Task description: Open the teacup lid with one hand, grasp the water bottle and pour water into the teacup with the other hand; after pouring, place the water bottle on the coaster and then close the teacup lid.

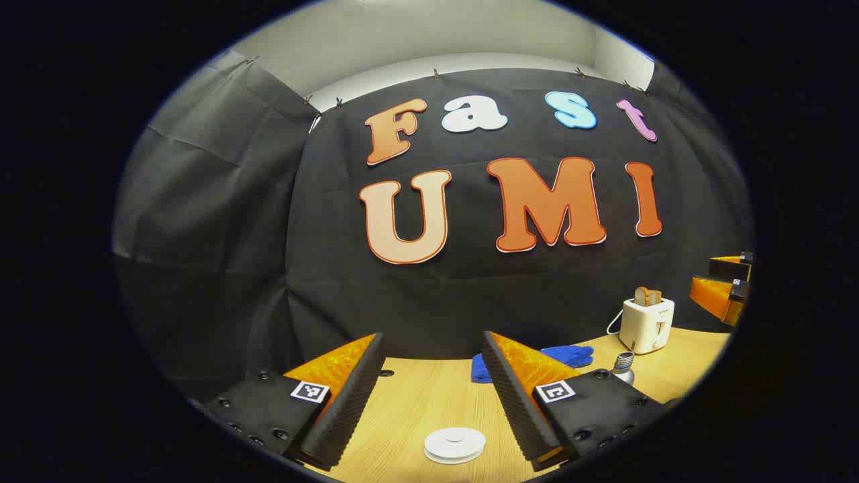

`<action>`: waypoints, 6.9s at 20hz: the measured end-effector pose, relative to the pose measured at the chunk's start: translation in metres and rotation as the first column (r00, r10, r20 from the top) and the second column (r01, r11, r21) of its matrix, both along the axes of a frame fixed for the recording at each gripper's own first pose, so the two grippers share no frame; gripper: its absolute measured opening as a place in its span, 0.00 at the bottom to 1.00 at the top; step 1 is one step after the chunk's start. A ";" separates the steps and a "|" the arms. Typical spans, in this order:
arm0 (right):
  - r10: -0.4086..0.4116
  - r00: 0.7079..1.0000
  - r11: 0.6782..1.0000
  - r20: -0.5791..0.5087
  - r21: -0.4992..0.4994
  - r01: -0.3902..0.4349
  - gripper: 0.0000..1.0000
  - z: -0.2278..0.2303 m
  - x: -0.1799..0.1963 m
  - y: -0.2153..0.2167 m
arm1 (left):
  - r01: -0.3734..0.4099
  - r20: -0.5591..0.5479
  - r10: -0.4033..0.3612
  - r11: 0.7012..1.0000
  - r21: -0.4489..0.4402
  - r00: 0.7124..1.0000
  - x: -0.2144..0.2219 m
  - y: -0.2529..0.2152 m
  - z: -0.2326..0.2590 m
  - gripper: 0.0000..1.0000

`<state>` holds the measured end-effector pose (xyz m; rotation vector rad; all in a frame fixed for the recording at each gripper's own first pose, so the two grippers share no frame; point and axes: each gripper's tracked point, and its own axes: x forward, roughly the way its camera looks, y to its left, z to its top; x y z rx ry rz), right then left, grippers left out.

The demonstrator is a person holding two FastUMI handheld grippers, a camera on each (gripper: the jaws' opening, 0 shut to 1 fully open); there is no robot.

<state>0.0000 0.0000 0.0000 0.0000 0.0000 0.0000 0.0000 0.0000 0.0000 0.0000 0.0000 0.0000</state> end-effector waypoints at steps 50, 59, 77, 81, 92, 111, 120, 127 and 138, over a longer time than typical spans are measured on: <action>0.237 0.922 0.971 -0.307 0.054 -0.231 0.98 -0.151 0.006 0.086 | 0.177 -0.450 -0.161 0.984 -0.008 0.878 0.030 -0.034 -0.216 0.80; 0.263 0.905 0.964 -0.336 0.058 -0.259 0.98 -0.167 0.011 0.093 | 0.167 -0.466 -0.147 0.986 0.001 0.872 0.039 -0.037 -0.225 0.48; 0.255 0.850 0.962 -0.462 0.033 -0.271 0.95 -0.213 0.017 0.112 | 0.089 -0.328 -0.091 0.996 -0.020 0.940 0.034 -0.004 -0.182 0.29; 0.258 0.813 0.961 -0.522 0.054 -0.271 0.86 -0.232 0.013 0.118 | 0.066 -0.325 -0.068 0.998 -0.015 0.943 0.028 0.011 -0.181 0.29; 0.203 0.812 0.939 -0.547 -0.125 -0.319 0.80 -0.214 0.024 0.114 | 0.005 -0.339 -0.003 1.000 0.006 0.941 0.009 0.058 -0.183 0.29; 0.148 0.860 0.730 -0.489 -0.532 -0.428 0.77 -0.189 0.064 0.165 | -0.070 -0.333 0.068 0.998 0.004 0.941 -0.021 0.122 -0.183 0.29; 0.115 0.916 0.457 -0.384 -0.799 -0.392 0.77 -0.177 0.082 0.174 | -0.093 -0.327 0.086 0.996 -0.005 0.941 -0.026 0.141 -0.184 0.29; 0.127 0.957 0.278 -0.260 -0.917 -0.286 0.77 -0.157 0.091 0.183 | -0.098 -0.326 0.090 0.995 -0.009 0.941 -0.029 0.148 -0.186 0.29; 0.171 0.977 -0.001 -0.131 -0.991 -0.133 0.77 -0.137 0.099 0.195 | -0.120 -0.331 0.113 0.993 -0.003 0.937 -0.036 0.161 -0.190 0.30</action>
